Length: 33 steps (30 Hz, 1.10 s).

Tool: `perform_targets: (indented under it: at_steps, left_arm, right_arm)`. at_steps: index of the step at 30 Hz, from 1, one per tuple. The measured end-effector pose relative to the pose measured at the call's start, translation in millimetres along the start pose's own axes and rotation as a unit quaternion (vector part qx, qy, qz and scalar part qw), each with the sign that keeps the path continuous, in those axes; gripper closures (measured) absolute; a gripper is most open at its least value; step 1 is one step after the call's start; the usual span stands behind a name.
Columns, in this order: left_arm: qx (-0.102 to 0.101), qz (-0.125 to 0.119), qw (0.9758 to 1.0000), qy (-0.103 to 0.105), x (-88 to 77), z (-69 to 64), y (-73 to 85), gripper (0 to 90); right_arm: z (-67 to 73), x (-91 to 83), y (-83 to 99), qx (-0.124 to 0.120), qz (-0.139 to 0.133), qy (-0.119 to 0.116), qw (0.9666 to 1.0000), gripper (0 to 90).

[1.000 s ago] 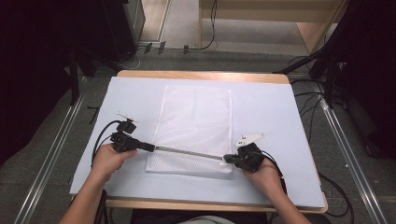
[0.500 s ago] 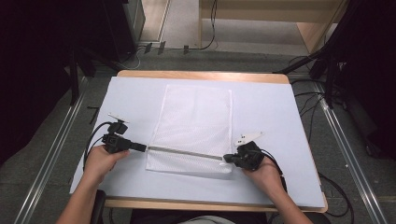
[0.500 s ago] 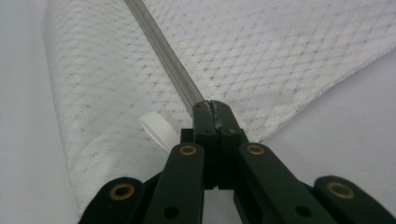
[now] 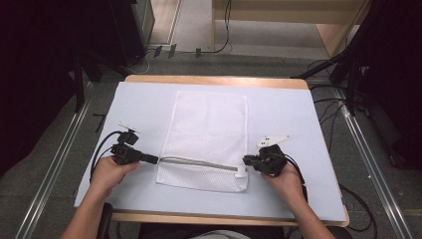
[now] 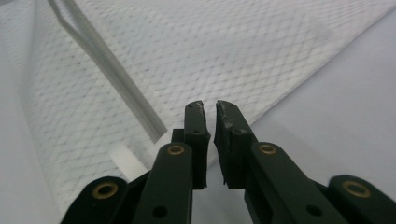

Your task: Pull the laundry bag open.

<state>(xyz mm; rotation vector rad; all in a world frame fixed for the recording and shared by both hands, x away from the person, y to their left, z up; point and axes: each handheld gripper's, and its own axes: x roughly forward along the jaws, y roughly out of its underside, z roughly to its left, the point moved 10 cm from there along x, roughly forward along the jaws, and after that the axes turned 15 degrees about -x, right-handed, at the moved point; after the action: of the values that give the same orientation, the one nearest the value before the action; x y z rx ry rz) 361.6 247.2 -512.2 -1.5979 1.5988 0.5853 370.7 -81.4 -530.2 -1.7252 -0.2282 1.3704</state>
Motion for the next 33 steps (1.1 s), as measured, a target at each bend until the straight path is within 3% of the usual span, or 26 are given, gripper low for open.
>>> perform_targets:
  at_steps: [13,18,25,28,33]
  left_arm:
    - [0.010,-0.014,0.9996,0.024,-2.5,-6.9,9.4,84.8]
    - [0.020,-0.037,0.9984,0.037,-6.4,-9.8,6.0,68.5]
    - [0.043,-0.083,0.9955,0.016,-15.3,-5.6,-3.0,55.1]
    - [0.056,-0.100,0.9934,0.003,-19.0,-3.7,-7.5,51.2]
    - [0.060,-0.129,0.9897,-0.010,-26.2,2.4,-15.9,45.3]
  right_arm:
    - [-12.7,1.7,-3.2,-0.003,-0.004,0.023,0.9997,80.1]
    - [-14.3,1.1,-6.8,-0.001,-0.010,0.026,0.9996,74.5]
    - [-20.9,-4.3,-10.1,0.019,-0.027,0.030,0.9990,66.0]
    - [-23.1,-7.2,-11.9,0.022,-0.035,0.033,0.9986,62.4]
    - [-26.2,-11.1,-13.9,0.031,-0.047,0.031,0.9979,55.2]
